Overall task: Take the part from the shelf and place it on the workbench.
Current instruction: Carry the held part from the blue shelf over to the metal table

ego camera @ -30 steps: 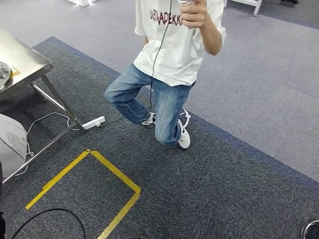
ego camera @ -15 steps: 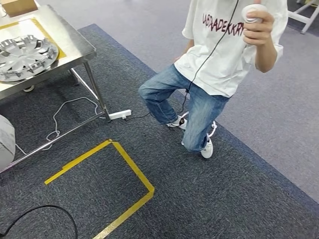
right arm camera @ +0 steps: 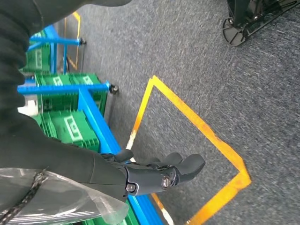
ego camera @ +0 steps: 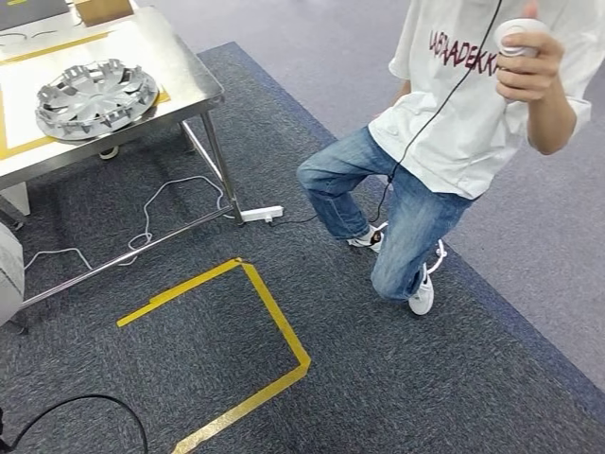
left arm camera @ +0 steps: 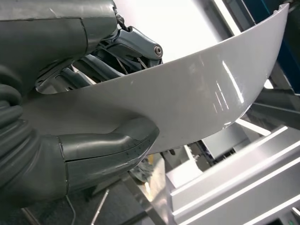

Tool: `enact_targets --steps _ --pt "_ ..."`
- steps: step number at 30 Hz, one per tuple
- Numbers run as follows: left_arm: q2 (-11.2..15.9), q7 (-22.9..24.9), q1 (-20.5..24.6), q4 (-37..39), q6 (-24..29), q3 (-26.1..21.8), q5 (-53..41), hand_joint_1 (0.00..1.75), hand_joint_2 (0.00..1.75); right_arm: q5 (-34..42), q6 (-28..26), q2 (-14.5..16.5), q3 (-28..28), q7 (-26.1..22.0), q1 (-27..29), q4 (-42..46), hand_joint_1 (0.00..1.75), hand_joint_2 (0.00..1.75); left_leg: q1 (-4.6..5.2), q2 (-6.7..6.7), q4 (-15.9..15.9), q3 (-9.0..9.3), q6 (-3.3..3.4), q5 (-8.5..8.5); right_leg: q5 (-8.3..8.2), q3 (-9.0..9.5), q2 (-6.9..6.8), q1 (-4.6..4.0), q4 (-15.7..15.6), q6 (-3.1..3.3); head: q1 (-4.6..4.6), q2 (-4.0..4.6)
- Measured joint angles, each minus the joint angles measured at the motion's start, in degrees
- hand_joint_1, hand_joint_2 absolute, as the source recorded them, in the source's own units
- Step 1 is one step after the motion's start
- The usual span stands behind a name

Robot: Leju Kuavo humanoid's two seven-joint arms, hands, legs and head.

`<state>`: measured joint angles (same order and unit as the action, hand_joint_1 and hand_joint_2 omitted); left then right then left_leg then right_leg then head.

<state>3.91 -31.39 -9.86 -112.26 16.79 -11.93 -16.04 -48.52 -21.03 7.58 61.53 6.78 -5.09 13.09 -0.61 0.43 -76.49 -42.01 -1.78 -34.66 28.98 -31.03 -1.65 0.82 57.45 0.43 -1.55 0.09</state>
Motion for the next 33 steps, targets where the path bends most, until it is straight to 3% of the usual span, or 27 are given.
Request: enact_targets --steps 3,4,7,8,9,11,13,14,15,16,17,19,21,23,24,26,28,30,31,33 --pt "0.0 0.0 0.0 0.0 0.0 0.0 0.0 1.75 1.75 0.0 0.0 0.0 0.0 0.0 0.0 0.0 0.0 1.75 -0.02 -0.02 0.0 -0.04 -0.03 0.25 0.04 0.05 -0.22 0.0 0.0 -0.01 0.0 0.0" --pt "0.0 0.0 0.0 0.1 0.0 0.0 0.0 1.75 1.75 0.0 0.0 0.0 0.0 0.0 0.0 0.0 0.0 1.75 -0.04 -0.13 1.5 0.68 -0.02 1.49 0.17 0.22 -0.7 0.0 0.0 -0.05 0.0 0.0" --pt "0.0 0.1 -0.2 0.3 0.5 0.1 0.0 1.75 1.75 0.1 -0.1 0.0 0.0 0.0 0.0 0.0 0.0 1.75 0.86 -3.8 14.8 6.81 1.35 7.51 1.35 1.48 -4.28 -0.56 0.0 -1.14 -0.01 -0.01" --pt "0.0 0.1 -0.4 0.3 0.7 0.1 0.1 1.75 1.75 0.1 -0.1 0.1 0.0 0.0 -0.1 0.0 0.0 1.75 1.07 -4.46 17.9 8.17 2.01 8.42 1.78 1.92 -5.35 -0.74 -0.1 -1.68 -0.01 -0.01" --pt "0.0 0.1 -0.6 0.3 0.8 0.1 0.1 1.75 1.75 0.1 -0.2 0.1 0.0 0.1 -0.2 0.0 0.0 1.75 0.91 -3.58 18.0 8.16 2.42 8.5 2.17 2.02 -5.1 -0.7 0.0 -2.07 0.12 -0.01" --pt "-0.1 0.1 -0.6 0.3 0.9 0.2 0.0 1.75 1.75 0.1 -0.2 0.1 0.0 0.4 -0.2 0.0 0.0 1.75 0.54 -2.18 18.3 8.38 3.12 8.7 4.17 0.74 -2.14 -0.47 3.0 -2.67 0.35 0.0" --pt "-0.2 0.1 -0.7 0.3 1.0 0.4 0.0 1.75 1.75 0.2 -0.1 0.1 0.0 0.3 -0.1 0.0 0.0 1.75 0.42 -0.83 18.3 8.36 3.54 8.7 7.46 -3.14 0.85 -0.28 10.4 -2.9 0.53 0.0" --pt "-0.2 0.1 -0.7 0.3 1.0 0.5 0.0 1.75 1.75 0.2 -0.1 0.1 0.0 0.3 0.0 0.0 0.0 1.75 0.42 -0.05 18.3 8.37 3.63 8.67 8.56 -5.21 1.3 -0.26 14.0 -2.94 0.55 -0.01" --pt "-0.3 0.1 -0.8 0.3 1.0 0.6 -0.1 1.75 1.75 0.2 -0.1 0.1 0.1 0.3 0.1 0.0 0.0 1.75 0.43 0.8 18.3 8.42 3.67 8.64 8.64 -6.63 1.47 -0.25 16.1 -2.94 0.55 -0.01" --pt "-0.3 0.1 -0.8 0.3 1.0 0.6 -0.1 1.75 1.75 0.2 -0.1 0.1 0.1 0.4 0.1 0.0 0.0 1.75 0.43 1.68 18.3 8.51 3.66 8.62 7.52 -7.04 1.56 -0.25 15.9 -2.9 0.56 -0.01" --pt "-0.3 0.1 -0.8 0.3 1.0 0.6 -0.1 1.75 1.75 0.2 -0.1 0.1 0.1 0.4 0.2 0.0 0.0 1.75 0.42 2.55 18.3 8.62 3.61 8.58 5.43 -6.39 1.79 -0.24 13.5 -2.77 0.56 -0.01" --pt "-0.3 0.1 -0.8 0.3 1.0 0.6 -0.1 1.75 1.75 0.2 -0.1 0.1 0.1 0.5 0.1 0.0 0.0 1.75 0.46 4.02 18.1 8.76 3.31 8.41 1.09 -3.47 3.8 -0.1 5.9 -2.39 0.56 -0.01" --pt "-0.3 0.1 -0.8 0.3 1.1 0.7 -0.1 1.75 1.75 0.2 0.0 0.1 0.1 0.3 0.1 0.0 0.0 1.75 0.44 5.26 17.9 8.5 2.72 8.34 -0.35 -1.3 5.66 0.05 1.2 -2.01 0.5 -0.01" --pt "-0.4 0.1 -0.9 0.3 1.6 0.7 -0.4 1.75 1.75 0.1 0.0 0.1 0.1 0.0 0.0 0.0 0.0 1.75 0.26 6.46 18.0 8.16 1.99 8.56 -0.19 -0.69 5.25 0.01 0.5 -1.6 0.48 0.0" --pt "-0.5 0.1 -0.9 0.3 1.9 0.7 -0.6 1.75 1.75 0.0 0.0 0.2 0.1 0.0 0.0 0.0 0.0 1.75 0.21 6.26 17.9 8.09 1.66 8.52 -0.3 -0.54 4.64 0.04 0.4 -1.29 0.48 0.0" --pt "-0.5 0.2 -0.8 0.4 2.2 0.8 -0.8 1.75 1.75 0.0 0.1 0.3 0.1 0.1 0.0 0.0 0.0 1.75 0.32 3.64 15.6 7.09 1.04 6.94 -0.41 -0.16 3.28 0.23 -0.1 -0.61 0.17 0.0" --pt "-0.6 0.2 -0.7 0.5 2.4 0.9 -0.9 1.75 1.75 -0.1 0.1 0.3 0.1 0.1 0.0 0.0 0.0 1.75 0.23 0.64 8.8 3.99 0.42 3.36 -0.22 0.09 1.8 0.19 -0.2 -0.17 -0.14 0.0" --pt "-0.6 0.3 -0.8 0.7 2.6 1.1 -0.9 1.75 1.75 -0.1 0.1 0.3 0.1 0.0 0.1 0.0 0.0 1.75 0.0 0.02 2.4 0.97 0.05 1.18 0.05 0.26 0.25 0.14 -0.1 -0.06 -0.15 0.0" --pt "-0.6 0.3 -0.8 0.7 2.8 1.2 -1.0 1.75 1.75 -0.2 0.0 0.3 0.1 0.0 0.1 0.0 0.0 1.75 -0.05 -0.08 2.1 0.81 -0.01 1.75 0.22 0.41 -0.52 0.13 -0.1 -0.1 -0.15 0.0" --pt "-0.6 0.4 -0.8 0.9 3.2 1.3 -1.0 1.75 1.75 -0.3 0.0 0.4 0.1 0.1 0.1 0.0 0.0 1.75 -0.08 -0.4 7.8 3.66 0.13 5.53 0.62 0.97 -1.57 0.13 -0.1 -0.4 -0.14 0.0"
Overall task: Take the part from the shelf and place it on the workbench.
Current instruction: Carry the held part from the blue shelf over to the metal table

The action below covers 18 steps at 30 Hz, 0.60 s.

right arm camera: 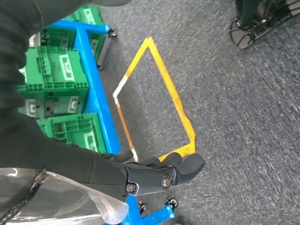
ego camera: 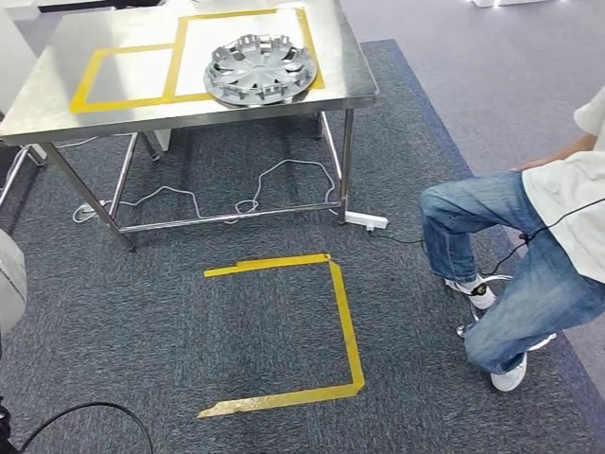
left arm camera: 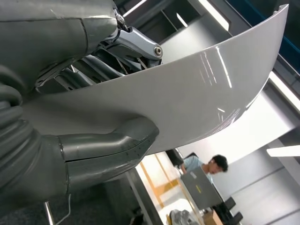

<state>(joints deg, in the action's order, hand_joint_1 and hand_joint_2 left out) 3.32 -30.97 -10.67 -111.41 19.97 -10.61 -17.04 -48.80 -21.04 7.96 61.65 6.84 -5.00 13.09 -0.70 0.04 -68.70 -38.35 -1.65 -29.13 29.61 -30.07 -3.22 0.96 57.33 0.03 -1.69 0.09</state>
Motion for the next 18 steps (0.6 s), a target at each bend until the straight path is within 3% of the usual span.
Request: enact_targets --steps 1,3,6,7,9,11,12,13,14,16,18 --pt "0.0 0.0 0.0 0.0 0.2 0.1 0.0 1.75 1.75 0.1 0.1 0.0 0.0 0.0 -0.1 0.0 0.0 1.75 0.09 -0.28 4.0 2.1 0.22 1.63 0.23 0.15 -0.41 -0.07 0.0 -0.22 0.01 0.0" --pt "0.0 0.2 0.0 0.1 0.5 0.2 0.0 1.75 1.75 0.4 0.3 0.1 0.1 0.0 -0.3 0.0 0.0 1.75 0.33 -0.63 9.2 4.71 0.81 2.92 0.57 0.21 -0.9 -0.28 0.1 -0.77 0.06 0.0" --pt "0.0 0.3 0.1 0.1 0.8 0.5 0.1 1.75 1.75 0.6 0.6 0.1 0.3 -0.1 -0.8 0.0 0.0 1.75 0.46 -0.53 10.2 4.96 1.83 2.65 0.71 0.4 -1.18 -0.34 -0.1 -1.58 0.08 -0.01" --pt "0.0 0.3 0.1 0.1 0.9 0.6 0.1 1.75 1.75 0.6 0.6 0.1 0.3 -0.1 -0.9 0.0 0.0 1.75 0.34 -0.45 10.5 5.08 2.21 2.72 1.12 0.22 -0.63 -0.3 0.3 -1.86 0.12 -0.01" --pt "0.0 0.4 0.5 0.1 0.7 1.0 0.0 1.75 1.75 0.6 0.6 0.1 0.3 -0.1 -0.8 0.0 0.0 1.75 0.05 -0.3 10.9 5.34 2.9 2.87 3.49 -1.92 1.26 -0.22 4.4 -2.25 0.39 -0.02" --pt "0.0 0.4 0.9 0.1 0.6 1.7 -0.3 1.75 1.75 0.5 0.7 0.1 0.3 -0.1 -0.6 0.0 0.0 1.75 0.1 -0.07 10.9 5.33 3.24 2.77 6.68 -6.18 2.73 -0.24 12.5 -2.36 0.62 -0.01" --pt "0.0 0.4 1.0 0.2 0.5 2.0 -0.4 1.75 1.75 0.4 0.8 0.1 0.4 -0.1 -0.6 0.0 0.0 1.75 0.16 0.1 10.9 5.37 3.31 2.71 7.33 -8.05 2.93 -0.25 15.5 -2.37 0.63 -0.01" --pt "0.0 0.4 1.1 0.2 0.5 2.3 -0.4 1.75 1.75 0.3 0.9 0.1 0.4 0.0 -0.5 0.0 0.0 1.75 0.21 0.29 10.8 5.45 3.35 2.64 6.85 -9.05 3.01 -0.28 16.6 -2.32 0.64 -0.01" --pt "0.0 0.4 1.2 0.2 0.5 2.6 -0.4 1.75 1.75 0.3 1.0 0.1 0.4 0.0 -0.5 0.0 0.0 1.75 0.25 0.49 10.8 5.59 3.33 2.55 5.16 -8.81 3.04 -0.29 15.2 -2.18 0.64 -0.01" --pt "0.0 0.4 1.4 0.2 0.4 3.0 -0.4 1.75 1.75 0.1 1.0 0.1 0.4 0.0 -0.4 0.0 0.0 1.75 0.29 0.83 10.8 5.97 3.12 2.3 0.57 -5.81 3.2 -0.33 7.7 -1.72 0.66 -0.01" --pt "0.1 0.4 1.7 0.2 0.3 3.3 -0.3 1.75 1.75 0.1 1.1 0.0 0.5 0.0 -0.5 0.0 0.0 1.75 0.47 1.06 10.6 6.02 2.63 2.05 -1.54 -2.96 3.46 -0.4 1.6 -1.35 0.61 -0.02"
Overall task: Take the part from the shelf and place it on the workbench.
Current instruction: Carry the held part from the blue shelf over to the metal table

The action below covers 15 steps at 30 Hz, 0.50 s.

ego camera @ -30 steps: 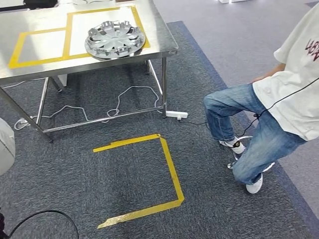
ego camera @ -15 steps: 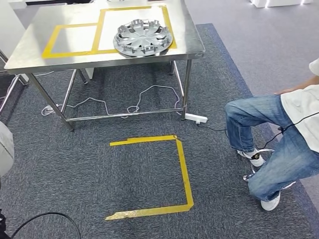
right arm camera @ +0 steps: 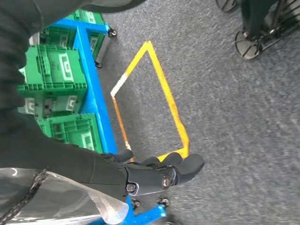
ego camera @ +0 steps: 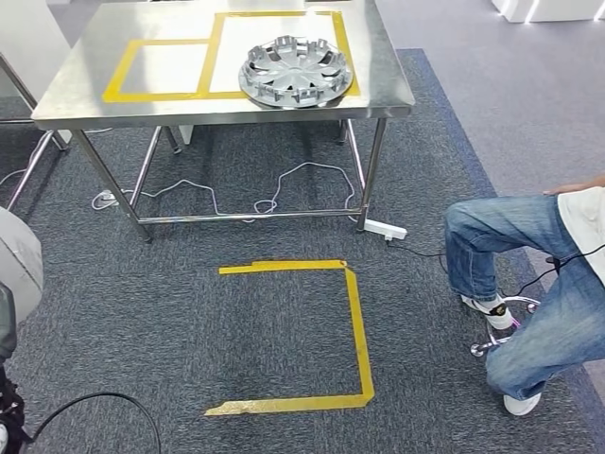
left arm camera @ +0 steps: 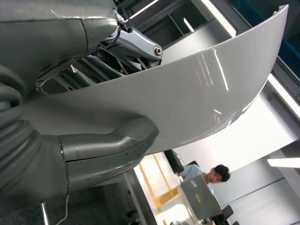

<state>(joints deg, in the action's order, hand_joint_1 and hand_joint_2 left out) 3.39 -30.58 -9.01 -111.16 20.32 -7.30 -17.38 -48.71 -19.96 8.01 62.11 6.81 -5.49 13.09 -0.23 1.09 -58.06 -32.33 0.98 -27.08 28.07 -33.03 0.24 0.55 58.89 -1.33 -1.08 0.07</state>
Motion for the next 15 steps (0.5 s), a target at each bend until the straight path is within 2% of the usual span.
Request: enact_targets --steps 3,5,6,8,9,10,11,13,14,15 --pt "0.1 0.0 0.2 0.0 -0.1 0.2 0.0 1.75 1.75 -0.1 0.0 0.0 0.1 -0.2 0.0 0.0 0.0 1.75 0.02 0.12 -0.1 -0.14 -0.82 -0.12 0.04 0.82 0.06 -0.08 -1.2 0.5 -0.05 0.0" --pt "0.3 -0.1 0.4 0.0 -0.1 0.3 0.0 1.75 1.75 -0.2 0.0 0.1 0.1 -0.1 0.0 0.0 0.0 1.75 -0.09 -0.14 -1.6 -0.65 -1.44 -1.29 -0.03 1.11 -0.07 0.12 -1.5 1.08 -0.19 0.0" --pt "0.4 -0.1 0.5 0.0 -0.1 0.3 0.0 1.75 1.75 -0.3 0.1 0.1 0.2 0.0 0.0 0.0 0.0 1.75 -0.17 -0.31 -3.9 -1.64 -1.75 -2.65 -0.03 1.29 -0.18 0.24 -1.6 1.35 -0.27 0.0" --pt "0.5 -0.1 0.6 0.0 -0.1 0.4 0.1 1.75 1.75 -0.5 0.1 0.1 0.2 0.0 0.0 0.0 0.0 1.75 -0.34 -0.53 -11.4 -5.14 -2.21 -6.02 0.19 1.49 -0.36 0.2 -1.6 1.68 -0.4 0.0" --pt "0.6 -0.1 0.5 0.1 -0.1 0.4 0.1 1.75 1.75 -0.6 0.1 0.1 0.2 -0.1 0.0 0.0 0.0 1.75 -0.39 -0.55 -14.6 -6.79 -2.33 -6.98 0.3 1.6 -0.42 0.17 -1.6 1.74 -0.37 0.01" --pt "0.6 -0.1 0.5 0.1 -0.1 0.4 0.1 1.75 1.75 -0.6 0.1 0.1 0.2 -0.1 0.0 0.0 0.0 1.75 -0.4 -0.57 -16.2 -7.7 -2.37 -6.88 0.43 1.76 -0.47 0.16 -1.6 1.76 -0.39 0.01" --pt "0.6 -0.1 0.5 0.1 -0.1 0.4 0.1 1.75 1.75 -0.7 0.1 0.1 0.2 -0.1 0.1 0.0 0.0 1.75 -0.4 -0.58 -15.8 -7.64 -2.33 -5.73 0.58 1.97 -0.49 0.16 -1.6 1.73 -0.39 0.01" --pt "0.6 -0.2 0.6 0.1 -0.1 0.4 0.1 1.75 1.75 -0.7 0.2 0.1 0.2 0.0 0.1 0.0 0.0 1.75 -0.39 -0.74 -9.0 -4.78 -2.01 -1.34 0.99 2.6 -0.5 0.16 -1.6 1.51 -0.4 0.01" --pt "0.6 -0.2 0.6 0.1 -0.1 0.5 0.1 1.75 1.75 -0.7 0.2 0.1 0.2 0.1 0.1 0.0 0.0 1.75 -0.28 -0.87 -5.4 -3.13 -1.78 0.15 1.24 2.81 -0.48 0.03 -1.5 1.29 -0.39 0.01" --pt "0.7 -0.3 0.7 0.1 -0.1 0.5 0.1 1.75 1.75 -0.7 0.2 0.1 0.2 0.1 0.1 0.0 0.0 1.75 -0.17 -0.97 -2.6 -1.86 -1.5 0.94 1.44 2.88 -0.48 -0.07 -1.5 1.03 -0.38 0.0"
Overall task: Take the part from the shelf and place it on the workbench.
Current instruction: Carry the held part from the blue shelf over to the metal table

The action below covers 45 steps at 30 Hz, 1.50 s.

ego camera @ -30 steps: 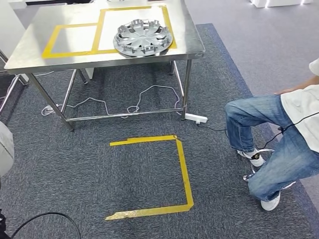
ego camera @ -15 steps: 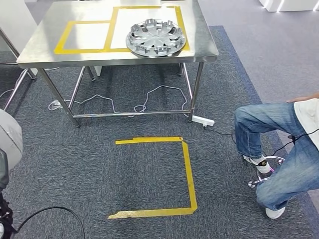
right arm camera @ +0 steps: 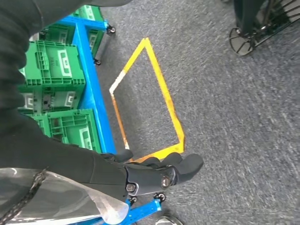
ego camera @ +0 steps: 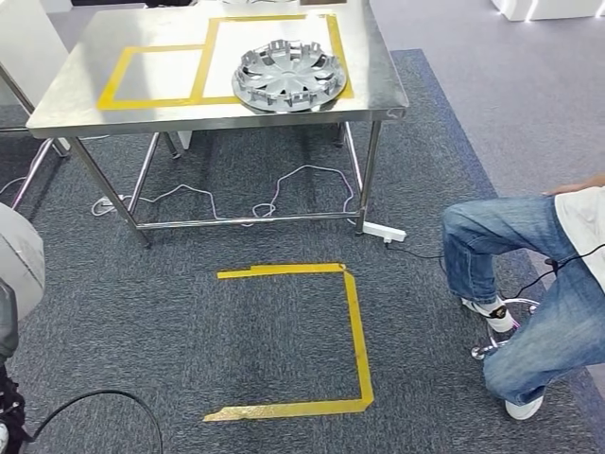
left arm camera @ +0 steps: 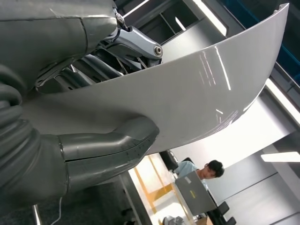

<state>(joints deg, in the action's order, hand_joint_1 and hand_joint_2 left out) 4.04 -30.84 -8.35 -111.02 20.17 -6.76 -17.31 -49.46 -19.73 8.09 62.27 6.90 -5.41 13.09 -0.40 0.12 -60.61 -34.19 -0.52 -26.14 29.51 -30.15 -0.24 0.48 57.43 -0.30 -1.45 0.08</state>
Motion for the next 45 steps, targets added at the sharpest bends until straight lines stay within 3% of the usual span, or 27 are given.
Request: enact_targets --steps 5,7,9,10,11,13,15,17,20,21,24,25,26,27,29,31,34,36,38,40,41,42,44,45 --pt "0.2 -0.1 0.1 0.0 -0.1 0.5 0.0 1.75 1.75 -0.1 0.4 0.0 0.0 -0.1 -0.1 0.0 0.0 1.75 -0.05 0.19 2.3 1.09 1.52 -0.61 1.19 -0.48 -0.14 -0.14 0.9 -1.49 0.24 0.0" --pt "0.2 -0.1 0.1 0.0 -0.1 0.6 0.0 1.75 1.75 -0.1 0.5 0.0 0.0 0.0 -0.2 0.0 0.0 1.75 -0.19 0.19 2.5 1.45 2.12 -0.75 3.78 -3.39 0.03 -0.09 6.4 -1.81 0.54 0.01" --pt "0.2 -0.1 0.0 0.0 -0.2 0.8 0.0 1.75 1.75 -0.1 0.5 0.0 0.0 -0.1 -0.1 0.0 0.0 1.75 -0.08 0.22 2.5 1.57 2.46 -1.01 6.47 -8.13 0.07 -0.06 14.3 -1.92 0.71 0.01" --pt "0.1 -0.1 0.0 0.0 -0.2 0.9 0.0 1.75 1.75 -0.1 0.6 0.0 0.0 -0.1 0.0 0.0 0.0 1.75 -0.02 0.29 2.5 1.71 2.54 -1.17 6.62 -9.86 0.08 -0.06 16.7 -1.93 0.69 0.01" --pt "0.1 -0.1 0.0 0.0 -0.2 1.0 0.0 1.75 1.75 -0.1 0.6 0.0 0.0 -0.1 0.0 0.0 0.0 1.75 0.03 0.39 2.5 1.95 2.55 -1.37 5.55 -10.51 0.08 -0.06 16.9 -1.87 0.71 0.01" --pt "0.1 -0.1 -0.1 0.0 -0.2 1.0 0.0 1.75 1.75 -0.1 0.6 0.0 0.0 0.0 0.2 0.0 0.0 1.75 0.07 0.6 2.5 2.76 2.37 -1.96 0.66 -8.48 0.12 -0.08 10.8 -1.52 0.72 0.01" --pt "0.1 -0.1 0.0 0.0 -0.2 1.0 0.0 1.75 1.75 -0.1 0.6 0.0 0.0 -0.1 0.1 0.0 0.0 1.75 0.16 0.69 2.4 3.31 1.95 -2.62 -2.45 -5.25 0.23 -0.2 3.7 -1.07 0.69 0.01" --pt "0.2 -0.1 0.0 0.0 -0.2 1.1 0.0 1.75 1.75 -0.2 0.6 0.0 0.0 -0.3 0.1 0.0 0.0 1.75 0.26 0.72 2.3 3.29 1.41 -2.93 -2.34 -3.89 0.37 -0.36 1.1 -0.73 0.66 0.0" --pt "0.2 -0.2 0.1 0.0 -0.3 1.3 0.0 1.75 1.75 -0.3 0.7 0.0 0.0 -0.4 0.2 0.0 0.0 1.75 0.23 0.62 1.8 3.3 0.56 -3.6 -2.06 -3.26 0.39 -0.11 0.5 -0.1 0.58 -0.01" --pt "0.3 -0.2 0.1 0.0 -0.4 1.3 -0.1 1.75 1.75 -0.4 0.7 0.0 0.0 -0.2 0.2 0.0 0.0 1.75 0.19 0.53 0.3 2.72 0.23 -4.38 -1.95 -2.91 0.34 0.06 0.3 0.19 0.46 -0.01" --pt "0.4 -0.1 0.2 0.1 -0.4 1.4 -0.1 1.75 1.75 -0.5 0.7 0.0 0.0 0.0 0.2 0.0 0.0 1.75 -0.1 0.37 -10.0 -2.65 -0.57 -8.17 -1.18 -1.85 0.21 0.16 0.2 0.82 0.23 -0.01" --pt "0.4 -0.1 0.1 0.2 -0.4 1.4 -0.1 1.75 1.75 -0.6 0.7 0.0 0.0 0.0 0.2 0.0 0.0 1.75 -0.17 0.36 -12.8 -4.47 -0.7 -8.58 -0.85 -1.45 0.2 0.16 0.2 0.85 0.24 -0.01" --pt "0.4 -0.1 0.0 0.3 -0.4 1.4 -0.1 1.75 1.75 -0.6 0.7 0.0 0.0 0.0 0.2 0.0 0.0 1.75 -0.22 0.34 -13.7 -5.44 -0.76 -7.86 -0.5 -0.99 0.2 0.16 0.2 0.8 0.23 -0.01" --pt "0.4 -0.1 0.0 0.3 -0.4 1.5 -0.1 1.75 1.75 -0.6 0.7 0.0 0.0 0.0 0.2 0.0 0.0 1.75 -0.26 0.32 -12.5 -5.39 -0.74 -6.03 -0.13 -0.45 0.21 0.17 0.2 0.73 0.22 -0.01" --pt "0.4 -0.1 0.0 0.3 -0.4 1.5 -0.1 1.75 1.75 -0.7 0.7 0.0 0.0 0.1 0.3 0.0 0.0 1.75 -0.26 0.19 -5.7 -2.98 -0.5 -1.21 0.69 0.57 0.21 0.15 0.2 0.42 0.25 -0.01" --pt "0.4 -0.1 0.0 0.4 -0.5 1.6 -0.1 1.75 1.75 -0.8 0.8 0.0 0.0 0.2 0.2 0.0 0.0 1.75 -0.07 0.07 -0.2 -0.73 -0.03 0.61 1.42 0.97 0.22 -0.06 0.2 -0.17 0.25 0.0" --pt "0.5 0.0 0.0 0.5 -0.6 1.7 -0.1 1.75 1.75 -0.8 0.8 0.0 0.0 0.1 0.0 0.0 0.0 1.75 0.04 0.17 1.2 -0.17 0.91 -0.28 1.99 0.96 -0.02 -0.2 -0.2 -1.15 0.43 -0.01" --pt "0.5 0.0 0.0 0.5 -0.6 1.7 -0.1 1.75 1.75 -0.9 0.8 0.0 0.0 0.3 -0.1 0.0 0.0 1.75 -0.16 0.26 1.6 0.43 1.66 -0.56 3.15 0.52 -0.04 -0.17 1.4 -1.71 0.64 0.0" --pt "0.5 0.0 0.0 0.5 -0.6 1.8 -0.1 1.75 1.75 -0.9 0.8 0.0 0.0 0.4 -0.2 0.0 0.0 1.75 -0.23 0.21 1.8 1.01 2.3 -1.0 5.93 -2.98 0.08 -0.13 7.9 -2.01 0.84 0.01" --pt "0.4 0.0 0.0 0.5 -0.7 1.9 -0.1 1.75 1.75 -0.9 0.8 0.0 0.0 0.2 -0.1 0.0 0.0 1.75 -0.15 0.23 1.8 1.44 2.55 -1.57 7.99 -8.19 0.11 -0.12 15.6 -2.11 0.9 0.01" --pt "0.4 0.0 0.0 0.5 -0.7 2.0 -0.1 1.75 1.75 -0.9 0.8 0.0 0.0 0.3 0.0 0.0 0.0 1.75 -0.11 0.31 1.7 1.81 2.56 -1.91 7.41 -9.83 0.12 -0.12 17.1 -2.09 0.91 0.01" --pt "0.4 0.0 -0.1 0.5 -0.7 2.0 -0.1 1.75 1.75 -0.9 0.8 0.0 0.0 0.4 0.0 0.0 0.0 1.75 -0.09 0.41 1.7 2.34 2.52 -2.33 5.53 -10.31 0.12 -0.13 16.3 -1.99 0.92 0.01" --pt "0.3 0.0 -0.1 0.5 -0.8 2.0 -0.1 1.75 1.75 -0.9 0.8 0.0 0.0 0.6 0.2 0.0 0.0 1.75 -0.09 0.54 1.8 3.66 2.28 -3.36 -0.16 -8.32 0.13 -0.19 9.3 -1.57 0.92 0.01" --pt "0.3 0.0 0.0 0.5 -0.8 2.1 -0.1 1.75 1.75 -1.0 0.8 0.0 0.0 0.5 0.2 0.0 0.0 1.75 -0.01 0.59 1.7 4.16 2.01 -3.88 -2.04 -6.75 0.14 -0.29 5.7 -1.31 0.91 0.01"
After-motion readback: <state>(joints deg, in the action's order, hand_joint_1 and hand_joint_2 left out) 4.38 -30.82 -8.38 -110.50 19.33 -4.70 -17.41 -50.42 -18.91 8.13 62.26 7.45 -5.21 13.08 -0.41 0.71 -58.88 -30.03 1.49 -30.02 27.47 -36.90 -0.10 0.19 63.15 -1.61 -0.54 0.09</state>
